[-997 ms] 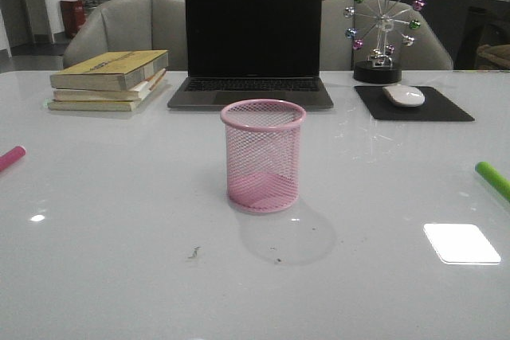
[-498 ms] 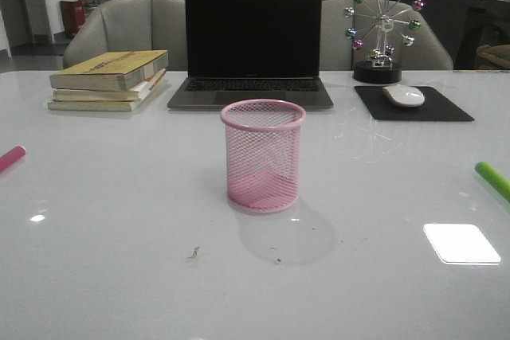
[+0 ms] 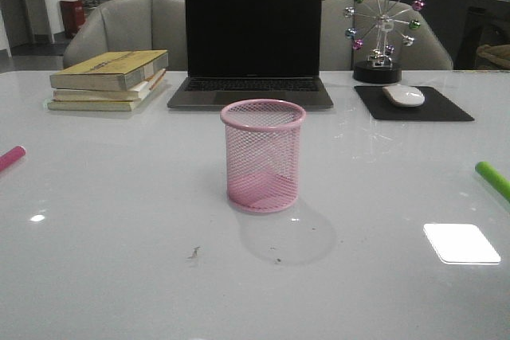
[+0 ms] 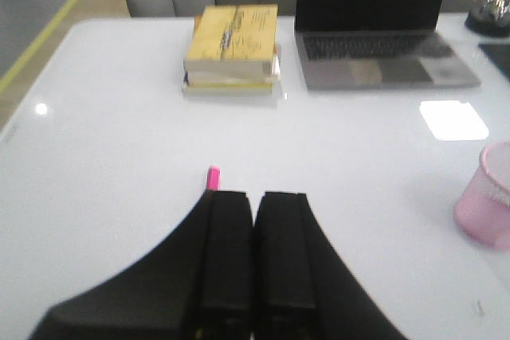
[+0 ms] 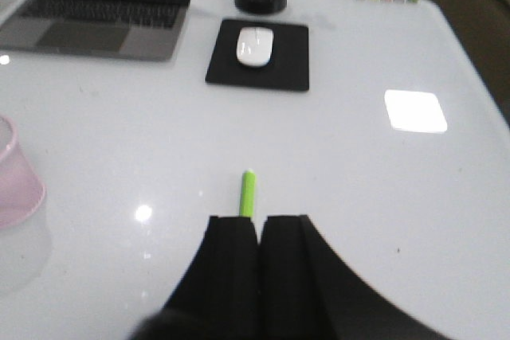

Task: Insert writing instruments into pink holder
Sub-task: 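Lower the right gripper onto the green marker and grasp it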

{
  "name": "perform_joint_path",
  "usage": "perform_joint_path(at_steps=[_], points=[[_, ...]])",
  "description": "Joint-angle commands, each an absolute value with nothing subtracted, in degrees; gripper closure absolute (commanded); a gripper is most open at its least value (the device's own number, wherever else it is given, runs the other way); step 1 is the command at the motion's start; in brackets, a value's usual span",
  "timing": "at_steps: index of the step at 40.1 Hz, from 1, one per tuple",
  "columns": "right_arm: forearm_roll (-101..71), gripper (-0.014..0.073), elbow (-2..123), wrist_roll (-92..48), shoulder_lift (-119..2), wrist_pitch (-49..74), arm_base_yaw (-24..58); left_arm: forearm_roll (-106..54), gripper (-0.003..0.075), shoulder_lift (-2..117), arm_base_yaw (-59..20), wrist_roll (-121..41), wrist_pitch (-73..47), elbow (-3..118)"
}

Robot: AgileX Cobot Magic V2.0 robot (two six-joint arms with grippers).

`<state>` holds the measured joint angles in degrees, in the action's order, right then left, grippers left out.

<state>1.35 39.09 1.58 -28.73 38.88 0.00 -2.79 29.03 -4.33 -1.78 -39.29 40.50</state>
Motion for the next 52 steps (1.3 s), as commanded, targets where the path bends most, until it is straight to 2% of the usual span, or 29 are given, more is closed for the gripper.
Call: perform_joint_path(at_steps=[1, 8, 11, 13, 16, 18, 29, 37, 44, 52], points=[[1.9, 0.0538, 39.0, 1.3, -32.5, 35.7, -0.2, -3.4, 0.0629, 32.1, -4.8, -1.4, -35.9, 40.7], [1.9, 0.053, 37.1, 1.3, -37.9, 37.1, -0.2, -3.4, 0.0622, 36.2, -4.8, -1.4, -35.6, 38.4], [1.9, 0.0426, 37.1, 1.3, -41.9, 37.4, -0.2, -3.3, 0.0498, 38.5, -4.8, -1.5, -35.0, 37.8], [1.9, 0.0321, 37.1, 1.3, -43.6, 37.1, -0.2, -3.3, 0.0401, 39.3, -4.8, -1.8, -34.3, 37.6], [1.9, 0.0151, 37.7, 1.7, -48.1, 37.0, -0.2, -5.0, 0.0195, 40.4, -5.6, -3.0, -32.9, 37.6], [1.8, 0.0097, 38.8, 3.2, -51.3, 37.0, -0.2, -5.9, 0.0139, 40.7, -8.1, -4.4, -31.7, 37.6], [1.7, 0.0095, 50.3, 3.6, -71.8, 37.0, -0.2, -5.9, 0.0138, 40.8, -24.4, -5.9, -30.4, 37.6], [0.0, 0.0095, 59.1, 3.6, -85.8, 38.5, -1.0, -6.0, 0.0138, 40.8, -32.8, -5.9, -28.5, 37.6], [-1.5, 0.0095, 66.2, 2.9, -95.4, 39.8, -2.2, -6.0, 0.0138, 40.8, -36.7, -5.9, -26.7, 37.6], [-1.5, 0.0095, 72.7, 1.5, -102.7, 40.6, -2.2, -6.0, 0.0138, 40.8, -37.2, -5.9, -26.4, 37.6]])
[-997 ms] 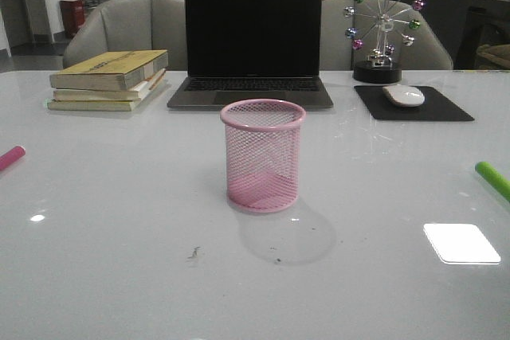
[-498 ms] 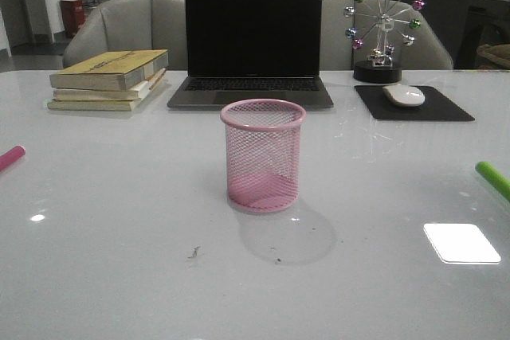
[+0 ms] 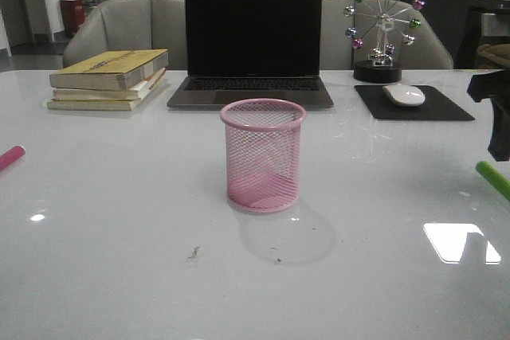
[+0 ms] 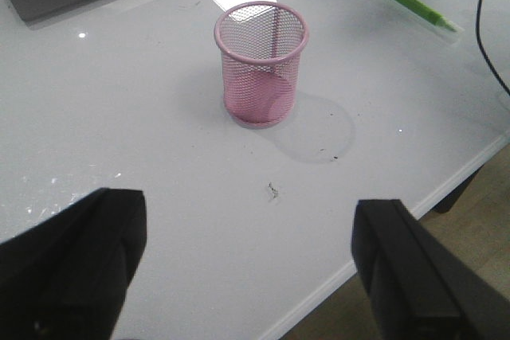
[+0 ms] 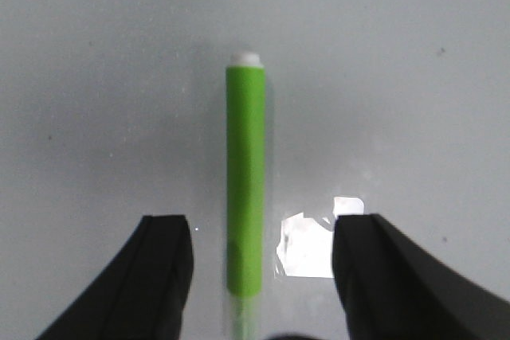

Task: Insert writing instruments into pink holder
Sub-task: 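Lower the right gripper onto the green marker and grasp it, then lift the green marker with the right gripper over the pink holder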

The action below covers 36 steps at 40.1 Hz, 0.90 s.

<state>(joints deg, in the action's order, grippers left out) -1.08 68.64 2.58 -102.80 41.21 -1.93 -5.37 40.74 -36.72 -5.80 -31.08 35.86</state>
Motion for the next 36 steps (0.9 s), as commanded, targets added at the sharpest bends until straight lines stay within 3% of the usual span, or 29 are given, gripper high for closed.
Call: perform_joint_path(at_steps=[1, 17, 36], points=[[-1.5, 0.0095, 73.5, 1.5, -103.7, 40.6, -2.2, -6.0, 0.0138, 40.8, -37.2, -5.9, -26.4, 37.6], [-1.1, 0.0102, 81.1, 1.5, -111.7, 43.0, -2.2, -6.0, 0.0138, 40.8, -37.2, -5.9, -26.4, 37.6], [-1.0, 0.0445, 81.9, 1.5, -111.7, 43.7, -2.2, -6.0, 0.0138, 40.8, -37.2, -5.9, -26.4, 37.6]])
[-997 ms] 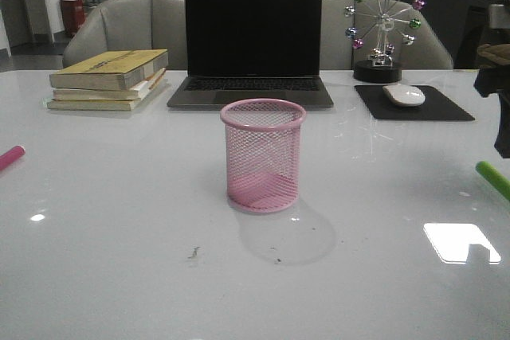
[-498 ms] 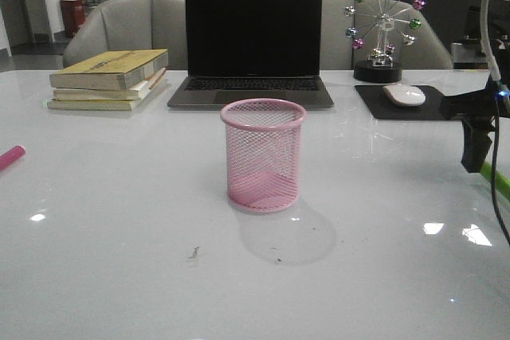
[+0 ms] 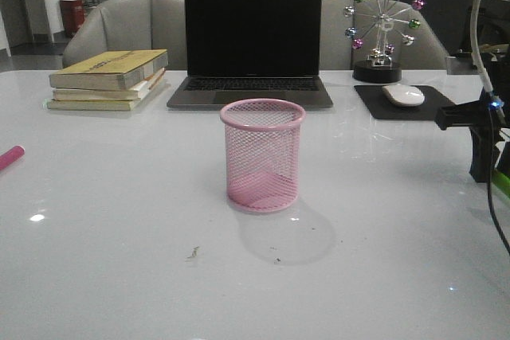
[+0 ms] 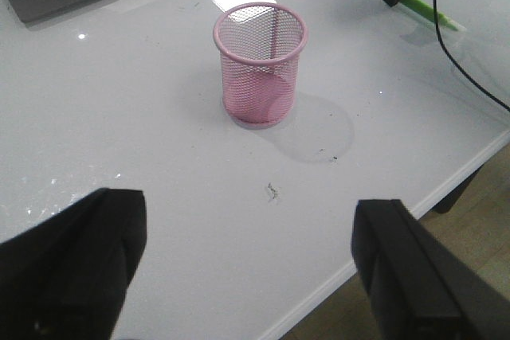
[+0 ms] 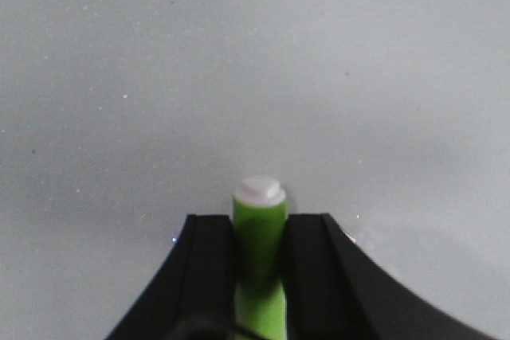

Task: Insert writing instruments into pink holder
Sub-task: 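Lift the green marker with the right gripper over the pink holder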

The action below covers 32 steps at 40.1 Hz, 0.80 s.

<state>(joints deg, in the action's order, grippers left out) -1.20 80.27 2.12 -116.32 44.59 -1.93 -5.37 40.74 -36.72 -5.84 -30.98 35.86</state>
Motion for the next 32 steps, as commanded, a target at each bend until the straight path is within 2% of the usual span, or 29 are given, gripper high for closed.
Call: perform_joint_path(at_steps=[1, 4, 9, 20, 26, 32], points=[[-1.0, 0.0445, 81.9, 1.5, -110.9, 43.7, -2.2, -6.0, 0.0138, 40.8, -37.2, -5.9, -26.4, 37.6], [-1.2, 0.0445, 81.0, 1.5, -108.0, 42.2, -1.6, -6.0, 0.0138, 40.8, -37.2, -5.9, -26.4, 37.6], [-1.3, 0.0445, 75.5, 1.5, -100.1, 31.7, 1.1, -5.9, 0.0138, 40.8, -37.2, -5.9, -26.5, 37.6], [-1.6, 0.0445, 55.3, 1.5, -79.7, -13.5, 14.2, -5.9, 0.0138, 40.8, -37.2, -5.9, -26.5, 37.6], [-0.9, 0.0445, 49.2, 1.5, -77.3, -32.0, 21.0, -5.9, 0.0138, 40.8, -37.2, -5.9, -26.5, 37.6], [1.7, 0.0445, 47.6, 1.6, -80.1, -40.7, 27.2, -5.9, 0.0138, 40.8, -37.2, -5.9, -26.5, 37.6]])
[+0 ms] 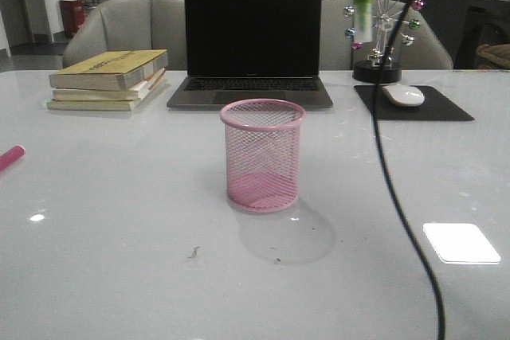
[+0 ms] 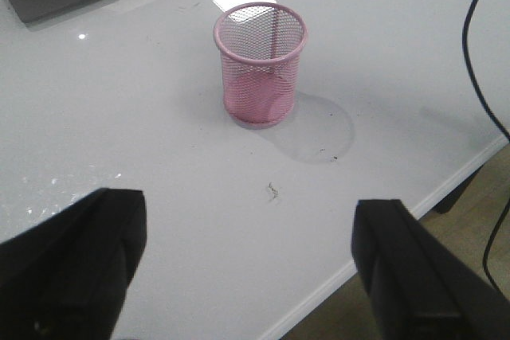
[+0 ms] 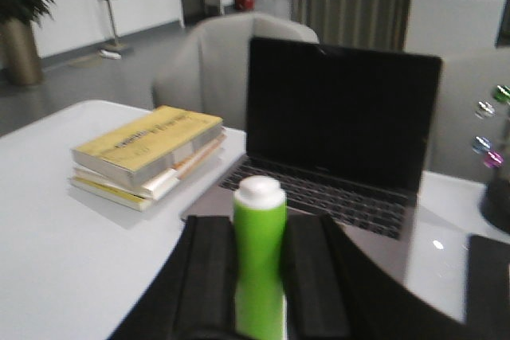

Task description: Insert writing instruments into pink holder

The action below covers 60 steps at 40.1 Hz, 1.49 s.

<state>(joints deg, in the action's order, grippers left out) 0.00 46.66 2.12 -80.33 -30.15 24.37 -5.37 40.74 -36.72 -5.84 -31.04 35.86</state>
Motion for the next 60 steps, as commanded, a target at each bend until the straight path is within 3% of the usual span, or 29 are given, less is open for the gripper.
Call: perform_joint_path(at_steps=[1, 11, 19, 23, 25, 30, 37, 49, 60], points=[[2.2, 0.0445, 47.6, 1.6, -80.8, -42.0, 27.9, -5.9, 0.0138, 40.8, -37.2, -5.9, -26.5, 37.6], [3.1, 0.0445, 47.6, 1.6, -90.8, -52.8, 30.6, -5.9, 0.0138, 40.8, -37.2, -5.9, -26.5, 37.6], [3.5, 0.0433, 47.6, 1.6, -97.7, -53.5, 30.8, -5.9, 0.0138, 40.8, -37.2, -5.9, -26.5, 37.6], [4.0, 0.0335, 47.6, 2.2, -99.3, -51.7, 30.8, -5.9, 0.0138, 40.8, -37.2, -5.9, -26.5, 37.6], [4.0, 0.0235, 47.6, 2.8, -99.3, -49.9, 30.8, -5.9, 0.0138, 40.8, -37.2, -5.9, -26.5, 37.6], [4.0, 0.0089, 47.8, 3.1, -97.9, -43.5, 30.8, -5.9, 0.0138, 40.8, -37.2, -5.9, -26.5, 37.6], [4.0, 0.0086, 47.8, 0.0, -85.3, -26.4, 30.8, -5.9, 0.0138, 40.8, -37.2, -5.9, -26.5, 37.6], [2.9, 0.0086, 46.9, -0.9, -59.5, 19.8, 30.8, -5.9, 0.0138, 40.8, -37.2, -5.9, -26.7, 37.4], [2.9, 0.0086, 40.9, -1.0, -52.0, 21.8, 30.7, -4.2, 0.0138, 51.0, -32.3, -3.8, -33.6, 41.4]])
